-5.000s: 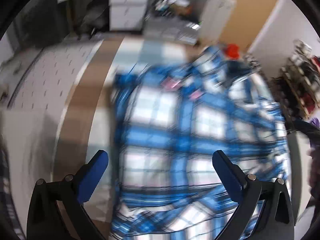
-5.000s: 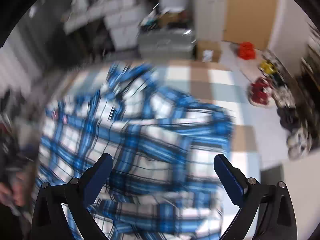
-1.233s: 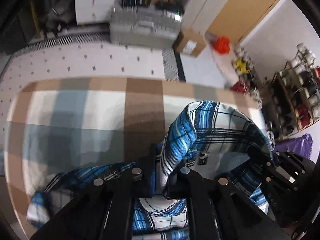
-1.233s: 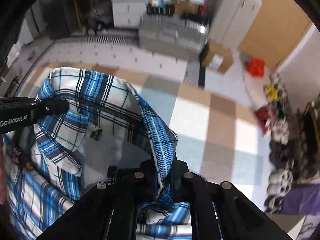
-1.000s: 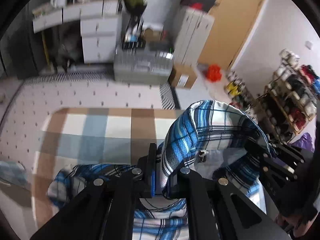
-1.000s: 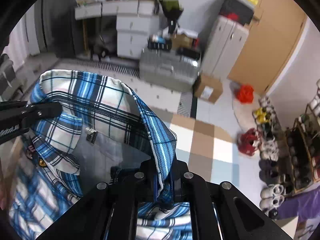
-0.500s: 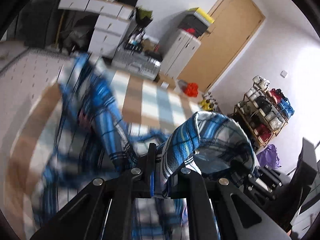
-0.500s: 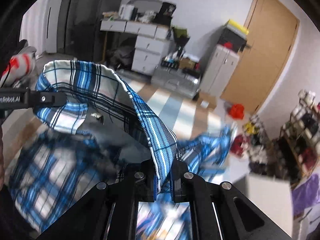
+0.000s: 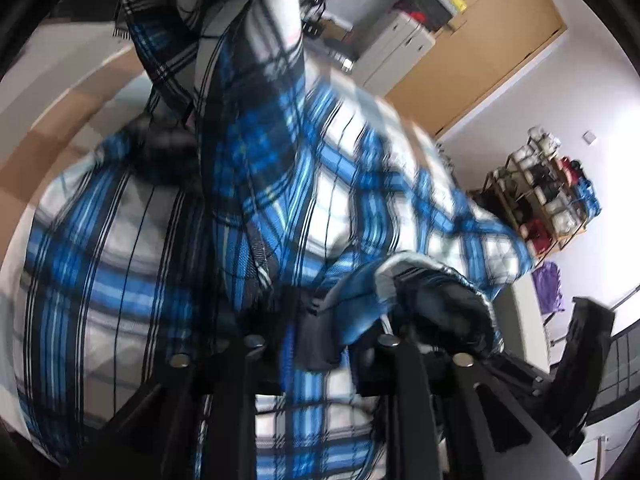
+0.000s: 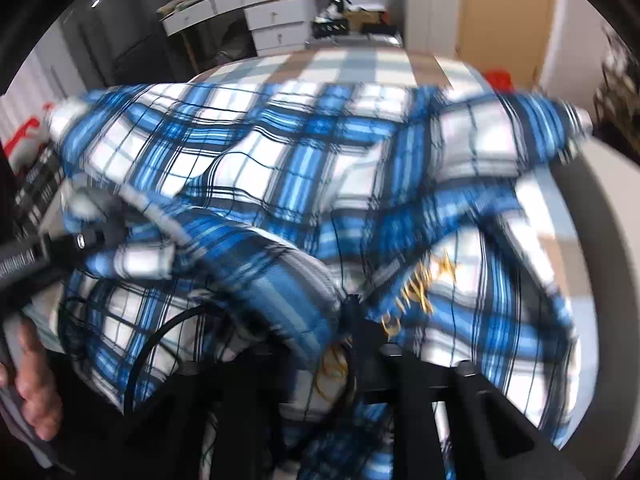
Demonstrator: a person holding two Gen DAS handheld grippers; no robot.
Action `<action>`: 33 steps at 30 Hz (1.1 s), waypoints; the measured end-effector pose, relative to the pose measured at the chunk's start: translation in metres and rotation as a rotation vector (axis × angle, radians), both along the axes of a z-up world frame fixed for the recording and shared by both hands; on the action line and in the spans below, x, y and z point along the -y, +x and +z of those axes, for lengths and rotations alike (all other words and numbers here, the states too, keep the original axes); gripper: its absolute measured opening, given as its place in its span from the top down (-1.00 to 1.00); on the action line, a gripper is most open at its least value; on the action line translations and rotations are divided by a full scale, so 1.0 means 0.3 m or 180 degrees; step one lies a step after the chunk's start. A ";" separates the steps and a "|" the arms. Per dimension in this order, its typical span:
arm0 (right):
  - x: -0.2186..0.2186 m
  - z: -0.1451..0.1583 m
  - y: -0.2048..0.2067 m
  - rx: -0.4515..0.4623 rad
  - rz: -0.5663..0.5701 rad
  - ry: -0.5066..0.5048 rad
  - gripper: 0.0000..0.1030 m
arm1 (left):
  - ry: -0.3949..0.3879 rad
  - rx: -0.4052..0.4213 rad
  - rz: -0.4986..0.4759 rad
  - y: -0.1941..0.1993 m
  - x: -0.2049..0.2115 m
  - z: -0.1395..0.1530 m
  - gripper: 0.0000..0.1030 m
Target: Fold large clothes
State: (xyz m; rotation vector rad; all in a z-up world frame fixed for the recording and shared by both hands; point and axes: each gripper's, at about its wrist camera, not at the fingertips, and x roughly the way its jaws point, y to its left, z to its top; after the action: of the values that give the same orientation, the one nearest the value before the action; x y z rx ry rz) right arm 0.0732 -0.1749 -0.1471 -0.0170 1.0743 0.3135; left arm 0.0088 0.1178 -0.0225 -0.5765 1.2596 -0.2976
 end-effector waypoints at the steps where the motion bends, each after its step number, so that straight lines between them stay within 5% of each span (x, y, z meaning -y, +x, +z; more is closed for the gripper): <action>1: 0.020 0.000 0.002 -0.0017 -0.0034 0.0050 -0.49 | 0.0007 -0.0057 -0.0021 -0.002 -0.001 -0.005 0.55; 2: 0.038 0.003 -0.002 0.0011 -0.0091 0.0050 -0.88 | -0.0002 -0.0145 -0.0051 -0.003 -0.007 -0.011 0.50; 4: 0.069 0.018 -0.004 0.0057 -0.0109 0.0090 -0.87 | 0.0047 -0.0191 -0.0117 -0.016 -0.021 -0.016 0.44; 6: 0.097 0.018 -0.015 -0.0011 -0.0126 0.0090 -0.86 | 0.0201 -0.0168 -0.0216 -0.018 -0.027 -0.001 0.15; 12: 0.153 0.151 -0.055 0.0132 -0.0068 0.0144 -0.87 | 0.0664 0.0177 -0.0806 -0.047 -0.002 0.130 0.11; 18: 0.183 0.346 -0.001 0.0440 -0.0184 0.0596 -0.97 | 0.0536 0.0676 -0.1027 -0.015 0.018 0.302 0.09; 20: 0.156 0.367 0.026 0.0429 -0.0153 0.0630 -0.97 | 0.0528 0.0790 -0.1102 0.024 0.048 0.329 -0.06; 24: 0.083 0.338 0.088 0.0240 -0.0071 0.0540 -0.97 | 0.1014 0.0957 -0.1358 0.063 0.146 0.299 -0.12; 26: 0.065 0.301 0.089 0.0120 -0.0004 0.0555 -0.97 | 0.1028 0.0956 -0.1642 0.058 0.171 0.272 -0.12; 31: 0.077 0.205 -0.018 -0.0151 0.0197 0.0330 -0.97 | 0.1479 0.1042 -0.2419 0.023 0.239 0.195 -0.13; 33: 0.108 0.190 -0.068 -0.0396 0.0265 0.0526 -0.97 | 0.1705 0.1168 -0.2650 0.022 0.271 0.170 -0.12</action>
State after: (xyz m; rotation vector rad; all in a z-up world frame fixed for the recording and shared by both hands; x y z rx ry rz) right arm 0.0526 -0.2072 -0.0902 0.1070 1.1698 0.4827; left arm 0.0155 0.0366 0.0286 0.4751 1.0992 -0.6900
